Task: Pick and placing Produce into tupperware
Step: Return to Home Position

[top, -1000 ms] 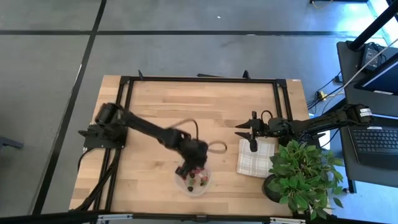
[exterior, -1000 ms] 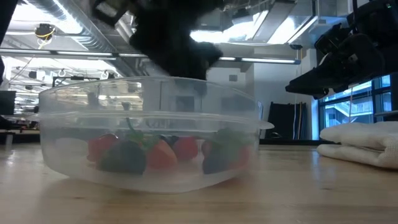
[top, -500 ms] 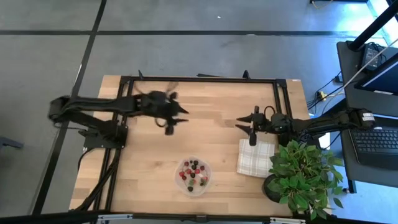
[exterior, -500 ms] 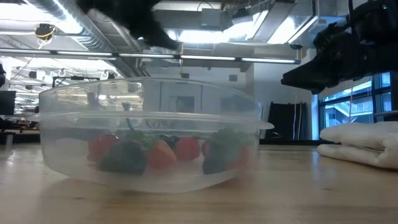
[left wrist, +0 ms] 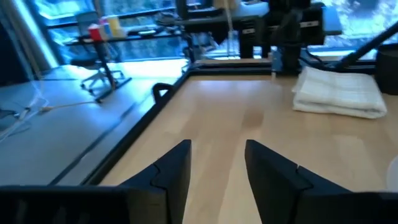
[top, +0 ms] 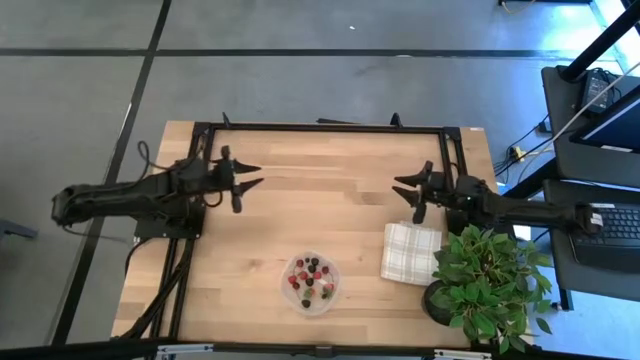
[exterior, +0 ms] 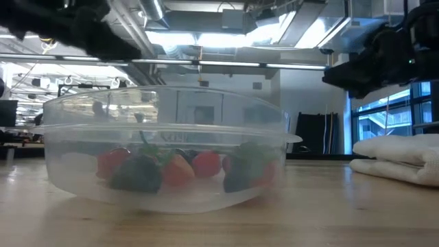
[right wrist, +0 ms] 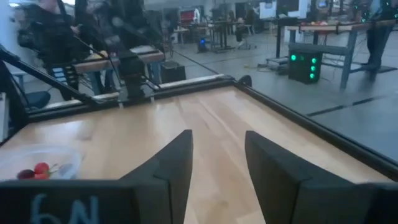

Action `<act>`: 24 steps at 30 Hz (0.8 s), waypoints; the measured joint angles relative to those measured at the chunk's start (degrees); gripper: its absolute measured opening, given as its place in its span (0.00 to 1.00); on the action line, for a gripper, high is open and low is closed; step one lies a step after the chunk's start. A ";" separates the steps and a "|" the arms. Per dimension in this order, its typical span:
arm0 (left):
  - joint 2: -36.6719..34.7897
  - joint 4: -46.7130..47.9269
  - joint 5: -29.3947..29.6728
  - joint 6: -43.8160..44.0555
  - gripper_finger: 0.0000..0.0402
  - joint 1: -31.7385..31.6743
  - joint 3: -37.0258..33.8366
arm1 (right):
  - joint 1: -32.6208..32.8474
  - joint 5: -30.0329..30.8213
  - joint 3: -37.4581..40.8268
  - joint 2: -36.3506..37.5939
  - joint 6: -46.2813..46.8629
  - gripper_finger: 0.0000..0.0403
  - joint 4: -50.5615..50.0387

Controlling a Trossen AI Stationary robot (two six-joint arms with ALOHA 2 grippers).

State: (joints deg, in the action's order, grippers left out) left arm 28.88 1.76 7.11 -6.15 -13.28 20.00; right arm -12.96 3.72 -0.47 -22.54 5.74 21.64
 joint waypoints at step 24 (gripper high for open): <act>-28.76 11.83 7.31 4.59 0.36 0.00 -9.74 | -0.16 -0.37 0.00 22.35 1.26 0.37 -17.07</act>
State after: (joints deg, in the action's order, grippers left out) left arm 0.12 13.58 14.41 -1.57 -13.28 10.26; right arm -13.13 3.36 -0.47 -0.19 7.00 4.57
